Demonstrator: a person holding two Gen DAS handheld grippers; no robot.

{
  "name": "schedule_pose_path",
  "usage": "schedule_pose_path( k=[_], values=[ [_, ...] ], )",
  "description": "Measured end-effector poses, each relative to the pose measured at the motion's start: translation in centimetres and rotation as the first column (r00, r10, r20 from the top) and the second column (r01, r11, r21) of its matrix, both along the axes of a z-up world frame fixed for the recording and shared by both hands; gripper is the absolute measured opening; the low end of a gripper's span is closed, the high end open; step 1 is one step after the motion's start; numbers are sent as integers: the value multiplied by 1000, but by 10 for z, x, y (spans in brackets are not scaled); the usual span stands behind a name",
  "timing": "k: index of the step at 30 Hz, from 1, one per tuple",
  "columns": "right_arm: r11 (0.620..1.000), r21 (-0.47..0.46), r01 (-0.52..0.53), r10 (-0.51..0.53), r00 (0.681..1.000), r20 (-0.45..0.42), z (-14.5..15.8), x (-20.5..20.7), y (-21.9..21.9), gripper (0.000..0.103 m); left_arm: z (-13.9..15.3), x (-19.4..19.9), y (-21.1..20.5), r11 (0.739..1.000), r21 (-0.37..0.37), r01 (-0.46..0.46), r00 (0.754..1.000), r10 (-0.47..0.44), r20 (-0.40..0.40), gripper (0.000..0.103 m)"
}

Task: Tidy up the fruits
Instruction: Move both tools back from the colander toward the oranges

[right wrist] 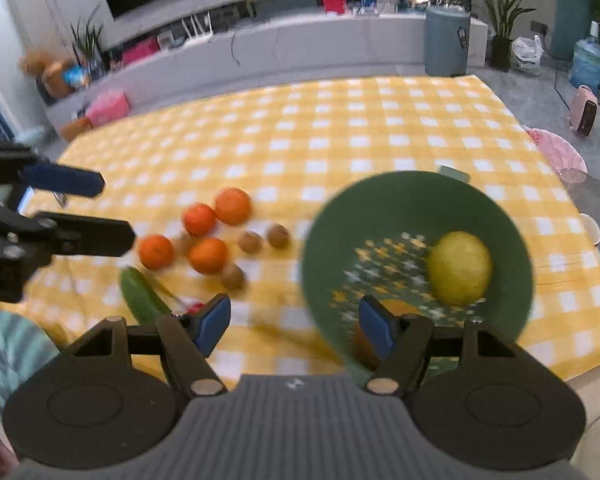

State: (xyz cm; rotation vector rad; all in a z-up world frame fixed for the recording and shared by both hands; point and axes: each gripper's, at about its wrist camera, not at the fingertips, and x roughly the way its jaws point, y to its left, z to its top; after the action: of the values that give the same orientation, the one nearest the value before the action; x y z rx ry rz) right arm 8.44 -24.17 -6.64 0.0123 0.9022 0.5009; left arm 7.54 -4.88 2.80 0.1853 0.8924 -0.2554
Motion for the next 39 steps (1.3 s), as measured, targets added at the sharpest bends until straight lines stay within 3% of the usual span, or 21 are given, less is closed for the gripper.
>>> schedule_pose_path(
  k=[6,12,17,28,39],
  values=[
    [997,14,79,-79,994,81,-11,-22,27,68,-4,-19,38,996,-71,-46,995,52,81,79],
    [996,42,78,-81,993,90,-23,-35,44,68,-8,-26,70,992,-102,-70,988,83,131,78],
    [996,29,83,-86,991,102,-30,-33,57,66,-22,-21,86,994,-89,-65,994,73,83,76],
    [999,-30,17,-15,997,79,-53,-24,89,50,-69,-6,115,987,-111,-112,993,106,-57,71],
    [995,-75,-64,72,990,118,-65,5,120,48,-99,27,129,973,-127,-194,975,177,-133,71]
  ],
)
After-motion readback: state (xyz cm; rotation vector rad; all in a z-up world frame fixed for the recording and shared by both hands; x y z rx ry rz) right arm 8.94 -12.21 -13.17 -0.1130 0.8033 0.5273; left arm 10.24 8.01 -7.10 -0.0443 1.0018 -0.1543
